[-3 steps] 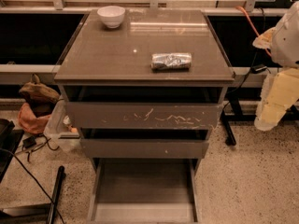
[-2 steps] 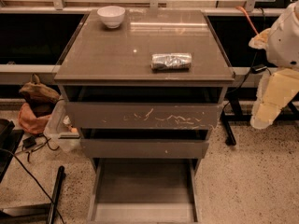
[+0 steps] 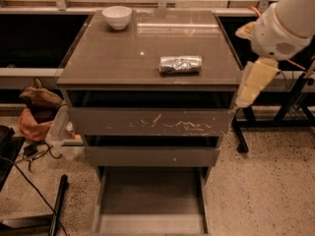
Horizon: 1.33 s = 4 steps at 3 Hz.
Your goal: Place redbull can into bottom drawer
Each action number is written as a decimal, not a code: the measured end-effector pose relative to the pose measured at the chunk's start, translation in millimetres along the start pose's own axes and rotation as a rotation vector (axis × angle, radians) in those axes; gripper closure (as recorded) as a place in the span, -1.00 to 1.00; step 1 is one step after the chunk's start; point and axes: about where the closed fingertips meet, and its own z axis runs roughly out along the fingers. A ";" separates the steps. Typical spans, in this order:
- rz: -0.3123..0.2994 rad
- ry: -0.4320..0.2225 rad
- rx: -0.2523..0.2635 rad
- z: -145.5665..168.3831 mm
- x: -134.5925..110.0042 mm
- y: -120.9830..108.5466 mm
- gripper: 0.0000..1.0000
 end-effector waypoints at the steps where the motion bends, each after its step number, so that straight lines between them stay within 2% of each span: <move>1: -0.049 -0.109 0.001 55.0 -6.2 -71.2 -1.00; 2: -0.049 -0.109 0.001 55.0 -6.2 -71.2 -1.00; 3: -0.072 -0.132 0.001 72.0 -11.4 -82.2 -1.00; 4: -0.118 -0.175 -0.007 100.1 -26.7 -104.5 -1.00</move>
Offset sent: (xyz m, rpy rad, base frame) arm 0.0528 0.0070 -0.0166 0.0500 -0.0172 0.0617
